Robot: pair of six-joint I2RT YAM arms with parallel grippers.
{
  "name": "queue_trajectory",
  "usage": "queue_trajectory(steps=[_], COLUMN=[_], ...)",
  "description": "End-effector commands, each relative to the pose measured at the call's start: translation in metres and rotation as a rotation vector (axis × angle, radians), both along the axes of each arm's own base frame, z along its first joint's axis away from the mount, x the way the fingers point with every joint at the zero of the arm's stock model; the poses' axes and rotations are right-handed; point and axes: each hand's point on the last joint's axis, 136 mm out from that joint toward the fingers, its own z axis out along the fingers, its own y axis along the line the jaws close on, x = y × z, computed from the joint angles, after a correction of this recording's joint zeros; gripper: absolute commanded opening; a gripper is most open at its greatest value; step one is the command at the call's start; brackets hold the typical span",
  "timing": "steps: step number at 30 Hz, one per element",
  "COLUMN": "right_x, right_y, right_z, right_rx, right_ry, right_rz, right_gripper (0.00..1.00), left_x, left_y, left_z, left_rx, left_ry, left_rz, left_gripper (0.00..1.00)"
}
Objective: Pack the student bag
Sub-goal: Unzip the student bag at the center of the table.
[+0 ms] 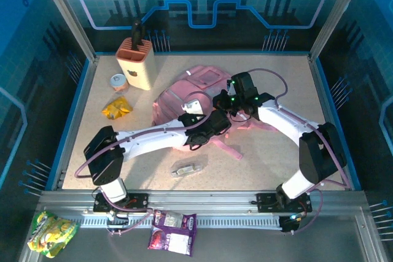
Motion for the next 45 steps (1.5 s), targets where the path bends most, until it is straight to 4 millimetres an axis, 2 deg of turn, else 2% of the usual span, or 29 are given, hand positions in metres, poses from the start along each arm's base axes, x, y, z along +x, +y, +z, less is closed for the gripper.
queue_trajectory(steps=[1, 4, 6, 11, 16, 19, 21, 24, 26, 29, 30, 34, 36, 39, 42, 45], right_x=[0.0, 0.0, 0.0, 0.001, 0.0, 0.0, 0.0, -0.001, -0.001, 0.001, 0.002, 0.013, 0.018, 0.024, 0.026, 0.03], right_y=[0.016, 0.016, 0.014, 0.014, 0.016, 0.016, 0.017, 0.017, 0.016, 0.01, 0.007, -0.01, -0.021, -0.04, -0.045, -0.049], right_z=[0.049, 0.05, 0.049, 0.052, 0.052, 0.049, 0.048, 0.045, 0.044, 0.043, 0.041, 0.037, 0.035, 0.034, 0.034, 0.03], right_rx=[0.131, 0.142, 0.134, 0.134, 0.122, 0.118, 0.126, 0.121, 0.12, 0.093, 0.084, 0.057, 0.039, 0.027, 0.037, -0.009], right_ry=[-0.108, -0.108, -0.111, -0.13, -0.136, -0.137, -0.136, -0.131, -0.138, -0.143, -0.14, -0.135, -0.129, -0.122, -0.11, -0.112], right_rz=[0.025, 0.021, 0.017, 0.02, 0.024, 0.024, 0.023, 0.023, 0.02, 0.012, 0.005, -0.009, -0.018, -0.044, -0.021, -0.002], right_gripper=[0.0, 0.0, 0.0, 0.0, 0.0, 0.0, 0.0, 0.0, 0.0, 0.0, 0.0, 0.0, 0.0, 0.0, 0.0, 0.0], left_x=[0.003, 0.005, 0.005, 0.007, 0.011, 0.016, 0.021, 0.026, 0.028, 0.032, 0.031, 0.02, 0.009, -0.002, -0.009, -0.005], left_y=[0.025, 0.037, 0.041, 0.04, 0.028, 0.024, 0.019, 0.023, 0.028, 0.024, 0.025, 0.019, 0.027, 0.049, 0.064, 0.07], left_z=[0.0, -0.007, -0.011, -0.013, -0.012, -0.011, -0.012, -0.007, -0.004, 0.002, 0.003, 0.006, 0.003, -0.005, -0.01, -0.003], left_rx=[0.083, 0.107, 0.101, 0.069, 0.006, -0.034, -0.079, -0.081, -0.078, -0.104, -0.107, -0.079, -0.044, -0.001, 0.029, 0.089], left_ry=[-0.014, 0.014, 0.017, 0.01, 0.015, 0.012, 0.003, -0.04, -0.074, -0.113, -0.114, -0.055, 0.012, 0.086, 0.111, 0.102], left_rz=[0.124, 0.186, 0.205, 0.182, 0.156, 0.169, 0.17, 0.205, 0.23, 0.179, 0.165, -0.016, -0.116, -0.215, -0.322, -0.459], left_gripper=[0.97, 0.92, 0.84, 0.63, 0.43, 0.43, 0.48, 0.42, 0.29, 0.03, 0.0, 0.0, 0.0, 0.0, 0.0, 0.0])
